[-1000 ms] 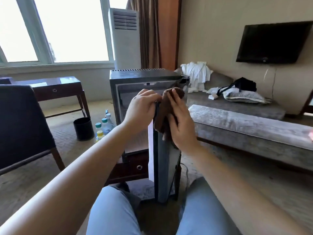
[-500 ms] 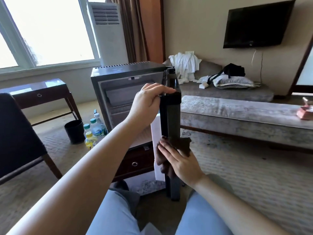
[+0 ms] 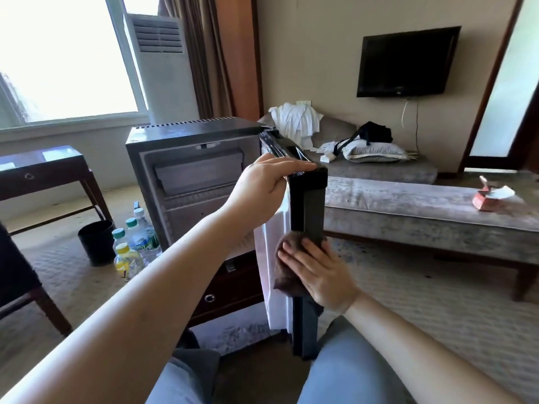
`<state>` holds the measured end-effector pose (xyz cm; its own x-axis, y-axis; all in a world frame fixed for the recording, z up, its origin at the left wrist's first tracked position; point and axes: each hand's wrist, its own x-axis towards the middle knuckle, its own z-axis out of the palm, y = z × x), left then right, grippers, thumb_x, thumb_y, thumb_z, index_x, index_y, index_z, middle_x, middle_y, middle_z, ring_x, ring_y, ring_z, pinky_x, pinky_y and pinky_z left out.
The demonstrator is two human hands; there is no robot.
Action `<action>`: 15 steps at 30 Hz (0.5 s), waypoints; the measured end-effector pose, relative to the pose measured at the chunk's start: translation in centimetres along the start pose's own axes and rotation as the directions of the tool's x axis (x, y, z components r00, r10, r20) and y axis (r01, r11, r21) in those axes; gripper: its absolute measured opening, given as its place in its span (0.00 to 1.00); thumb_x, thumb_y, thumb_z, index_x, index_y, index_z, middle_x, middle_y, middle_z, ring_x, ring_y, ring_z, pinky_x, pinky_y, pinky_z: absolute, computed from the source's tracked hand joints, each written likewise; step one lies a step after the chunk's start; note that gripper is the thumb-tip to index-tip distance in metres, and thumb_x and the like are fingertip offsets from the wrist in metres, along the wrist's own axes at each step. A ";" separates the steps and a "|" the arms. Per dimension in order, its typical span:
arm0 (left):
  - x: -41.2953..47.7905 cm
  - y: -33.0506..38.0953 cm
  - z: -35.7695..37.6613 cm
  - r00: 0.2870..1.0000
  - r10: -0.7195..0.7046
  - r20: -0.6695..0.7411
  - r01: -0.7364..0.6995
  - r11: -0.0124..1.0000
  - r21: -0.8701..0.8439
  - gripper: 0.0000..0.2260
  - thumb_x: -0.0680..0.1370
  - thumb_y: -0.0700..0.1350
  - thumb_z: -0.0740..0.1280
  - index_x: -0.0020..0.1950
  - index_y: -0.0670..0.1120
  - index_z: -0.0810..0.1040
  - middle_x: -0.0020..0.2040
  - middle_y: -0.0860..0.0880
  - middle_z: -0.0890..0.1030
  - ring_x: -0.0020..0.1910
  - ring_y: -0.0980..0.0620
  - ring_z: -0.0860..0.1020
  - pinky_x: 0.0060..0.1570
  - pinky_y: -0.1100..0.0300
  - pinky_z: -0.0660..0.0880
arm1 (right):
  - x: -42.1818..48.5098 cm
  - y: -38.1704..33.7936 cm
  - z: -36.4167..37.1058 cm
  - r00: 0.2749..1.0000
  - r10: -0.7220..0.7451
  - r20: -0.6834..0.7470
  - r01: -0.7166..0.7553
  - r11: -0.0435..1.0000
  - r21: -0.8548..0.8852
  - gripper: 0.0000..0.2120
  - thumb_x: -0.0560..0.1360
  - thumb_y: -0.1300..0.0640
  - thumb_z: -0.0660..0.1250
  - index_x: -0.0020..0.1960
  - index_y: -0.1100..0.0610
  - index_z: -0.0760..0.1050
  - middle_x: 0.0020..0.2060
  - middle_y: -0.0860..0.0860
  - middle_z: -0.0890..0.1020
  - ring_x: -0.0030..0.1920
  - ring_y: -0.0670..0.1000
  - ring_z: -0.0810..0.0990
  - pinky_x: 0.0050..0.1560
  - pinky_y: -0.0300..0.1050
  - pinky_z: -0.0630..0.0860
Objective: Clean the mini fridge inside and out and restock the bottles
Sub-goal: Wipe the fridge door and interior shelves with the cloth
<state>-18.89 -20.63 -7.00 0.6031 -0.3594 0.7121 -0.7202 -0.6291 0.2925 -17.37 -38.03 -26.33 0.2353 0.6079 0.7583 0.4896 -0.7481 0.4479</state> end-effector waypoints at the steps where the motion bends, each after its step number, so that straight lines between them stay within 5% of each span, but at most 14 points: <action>1: 0.2 0.2 0.2 1.000 0.014 0.018 -0.014 1.000 0.005 0.28 0.72 0.29 0.55 0.62 0.54 0.80 0.59 0.57 0.80 0.53 0.63 0.68 0.54 0.78 0.62 | -1.1 0.1 -0.1 0.999 -0.024 0.025 0.024 0.999 -0.031 0.27 0.78 0.54 0.58 0.76 0.53 0.59 0.77 0.48 0.56 0.77 0.51 0.51 0.76 0.52 0.45; 5: 1.6 2.0 2.3 0.994 0.086 0.068 -0.088 0.996 0.012 0.29 0.72 0.31 0.55 0.67 0.54 0.75 0.63 0.56 0.78 0.60 0.55 0.69 0.56 0.72 0.61 | -2.4 1.8 -1.4 0.996 0.076 0.044 -0.073 0.995 -0.065 0.20 0.82 0.58 0.50 0.74 0.53 0.62 0.73 0.48 0.65 0.76 0.51 0.55 0.76 0.50 0.51; 9: 3.1 2.8 5.7 0.977 0.180 0.116 -0.183 0.983 0.018 0.28 0.74 0.31 0.56 0.71 0.51 0.71 0.68 0.54 0.74 0.66 0.53 0.69 0.60 0.74 0.58 | -4.7 4.6 -2.6 0.977 0.204 0.061 -0.204 0.979 -0.004 0.20 0.81 0.63 0.55 0.71 0.54 0.68 0.70 0.48 0.71 0.71 0.51 0.65 0.73 0.49 0.62; 11: 4.4 2.9 7.2 0.962 0.211 0.172 -0.215 0.977 0.001 0.25 0.77 0.32 0.55 0.72 0.50 0.69 0.70 0.52 0.72 0.69 0.54 0.68 0.66 0.67 0.60 | -5.4 6.6 -3.5 0.962 0.269 0.054 -0.269 0.963 -0.010 0.18 0.81 0.65 0.55 0.68 0.56 0.73 0.66 0.49 0.75 0.68 0.53 0.69 0.70 0.48 0.66; 15: 5.1 1.2 9.8 0.977 0.125 0.171 -0.139 0.988 0.069 0.22 0.79 0.34 0.55 0.71 0.48 0.70 0.71 0.51 0.70 0.69 0.51 0.68 0.66 0.56 0.66 | -5.3 9.7 -5.2 0.915 0.405 0.001 -0.404 0.914 0.019 0.18 0.83 0.64 0.51 0.64 0.60 0.77 0.63 0.54 0.78 0.65 0.58 0.71 0.69 0.53 0.67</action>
<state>-13.32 -29.96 -9.24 0.5579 -0.5480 0.6232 -0.7714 -0.6195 0.1458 -18.22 -49.89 -23.55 0.4141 0.2536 0.8742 0.3685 -0.9249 0.0938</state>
